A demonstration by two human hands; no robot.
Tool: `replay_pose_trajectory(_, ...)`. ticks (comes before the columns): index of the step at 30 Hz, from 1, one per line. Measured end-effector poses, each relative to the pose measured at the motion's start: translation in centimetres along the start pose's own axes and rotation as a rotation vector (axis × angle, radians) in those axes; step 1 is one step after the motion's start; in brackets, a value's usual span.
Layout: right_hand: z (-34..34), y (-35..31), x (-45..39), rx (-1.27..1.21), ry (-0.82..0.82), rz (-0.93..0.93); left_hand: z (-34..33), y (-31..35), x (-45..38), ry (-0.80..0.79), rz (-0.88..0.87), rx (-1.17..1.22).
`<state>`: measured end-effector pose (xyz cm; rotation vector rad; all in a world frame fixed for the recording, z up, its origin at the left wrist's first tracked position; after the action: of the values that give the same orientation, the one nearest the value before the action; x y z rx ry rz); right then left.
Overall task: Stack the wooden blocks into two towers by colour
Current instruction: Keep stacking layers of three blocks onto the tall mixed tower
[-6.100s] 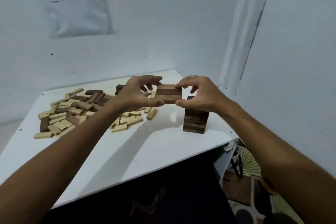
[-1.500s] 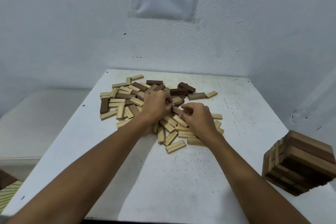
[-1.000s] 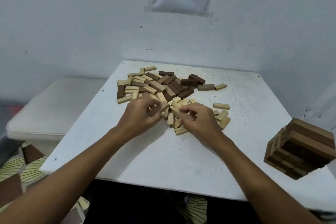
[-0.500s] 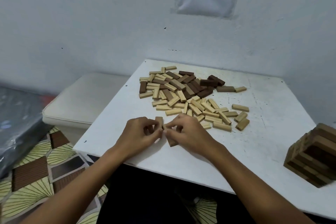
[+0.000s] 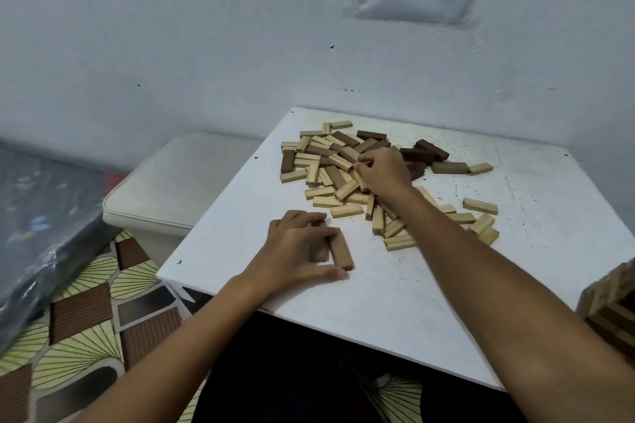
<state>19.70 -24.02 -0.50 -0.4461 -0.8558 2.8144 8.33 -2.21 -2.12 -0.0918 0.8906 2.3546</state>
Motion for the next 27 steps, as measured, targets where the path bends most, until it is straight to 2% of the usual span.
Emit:
replay_pose_trajectory(4,-0.2,-0.3,-0.8,0.043,0.043,-0.023,-0.3,-0.7,0.1,0.040,-0.014,0.049)
replay_pose_trajectory(9,1.0,-0.4,0.5,-0.021,0.079,-0.026,-0.4,-0.7,0.1,0.044,-0.011,0.053)
replay_pose_trajectory(19,4.3,-1.3,11.6,-0.138,0.095,0.127,0.0,0.1,0.3,0.066,0.028,0.129)
replay_pose_trajectory(27,4.5,-0.7,18.3,0.014,0.020,0.270,0.5,0.7,0.6,0.063,0.005,0.148)
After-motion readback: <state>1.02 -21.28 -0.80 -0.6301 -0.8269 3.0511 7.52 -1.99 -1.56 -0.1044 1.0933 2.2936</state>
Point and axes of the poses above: each hand's wrist, its own x-axis away from the middle knuckle, its own z-axis out of the back of the hand, y = z × x, the point moved 1 cm from there along -x, towards the middle knuckle, and after that the axes turned 3 degrees about x, right-handed, at the moved point
